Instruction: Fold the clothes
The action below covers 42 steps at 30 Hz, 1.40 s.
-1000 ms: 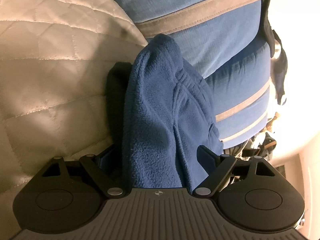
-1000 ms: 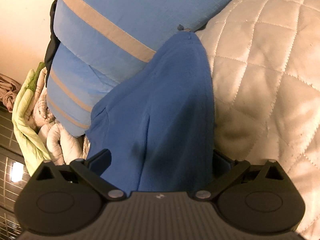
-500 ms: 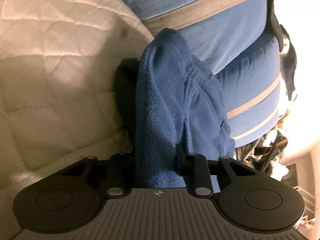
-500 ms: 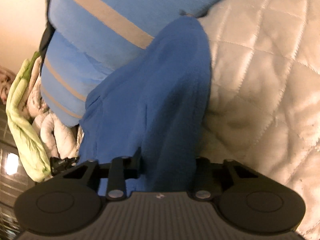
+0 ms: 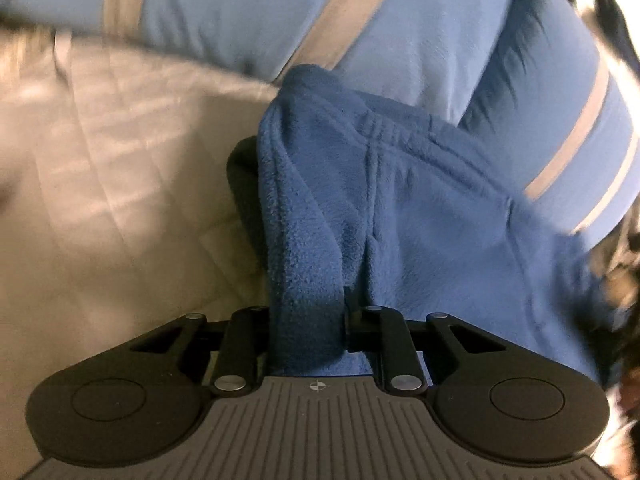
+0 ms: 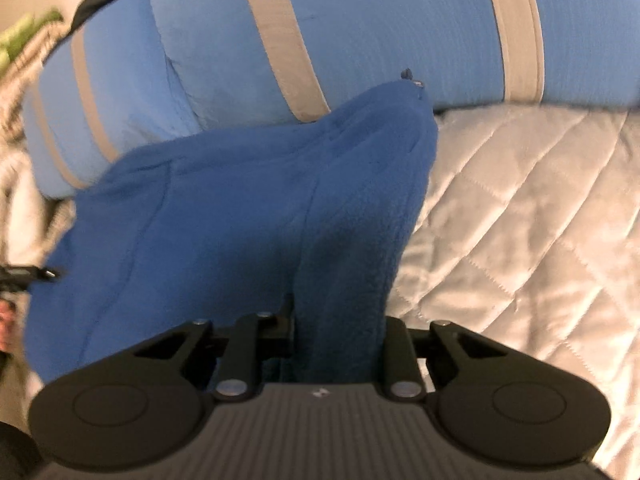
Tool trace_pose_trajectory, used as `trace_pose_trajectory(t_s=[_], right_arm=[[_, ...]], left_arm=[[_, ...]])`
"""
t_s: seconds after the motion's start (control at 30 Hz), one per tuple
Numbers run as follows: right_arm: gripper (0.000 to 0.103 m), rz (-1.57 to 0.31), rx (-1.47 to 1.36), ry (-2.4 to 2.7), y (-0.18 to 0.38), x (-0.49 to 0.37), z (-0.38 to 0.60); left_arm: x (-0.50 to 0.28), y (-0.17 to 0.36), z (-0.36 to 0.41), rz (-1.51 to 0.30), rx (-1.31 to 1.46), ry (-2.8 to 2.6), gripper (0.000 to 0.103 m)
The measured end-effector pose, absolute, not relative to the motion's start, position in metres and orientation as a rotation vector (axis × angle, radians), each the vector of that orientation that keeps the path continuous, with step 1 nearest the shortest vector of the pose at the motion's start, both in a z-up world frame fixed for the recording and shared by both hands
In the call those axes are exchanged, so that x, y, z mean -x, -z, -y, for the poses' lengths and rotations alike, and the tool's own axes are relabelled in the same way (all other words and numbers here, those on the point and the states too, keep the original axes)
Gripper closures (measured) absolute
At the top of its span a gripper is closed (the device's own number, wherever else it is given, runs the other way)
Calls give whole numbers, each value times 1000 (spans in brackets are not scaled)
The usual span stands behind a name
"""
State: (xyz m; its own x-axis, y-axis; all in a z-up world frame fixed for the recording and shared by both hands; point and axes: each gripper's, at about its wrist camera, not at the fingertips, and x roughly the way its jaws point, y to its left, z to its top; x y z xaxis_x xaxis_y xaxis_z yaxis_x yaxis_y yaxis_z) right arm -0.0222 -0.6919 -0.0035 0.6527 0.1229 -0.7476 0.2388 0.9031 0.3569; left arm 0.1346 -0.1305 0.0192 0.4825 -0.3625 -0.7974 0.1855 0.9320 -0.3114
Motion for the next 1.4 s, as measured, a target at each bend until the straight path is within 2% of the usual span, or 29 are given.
trace_pose_trajectory(t_s=[0.3,0.97,1.4], right_arm=[[83,-881,-254,249,-15,17,654],[84,-707,-151,318,-99,35,623],[84,-637,-92,340,-127,36,597]], left_arm=[[-111,-42,176,-909,-108,175,81],[-92,-117,179,-713,-90,98,83],[-78,-131,167,-669,-84,74,82]])
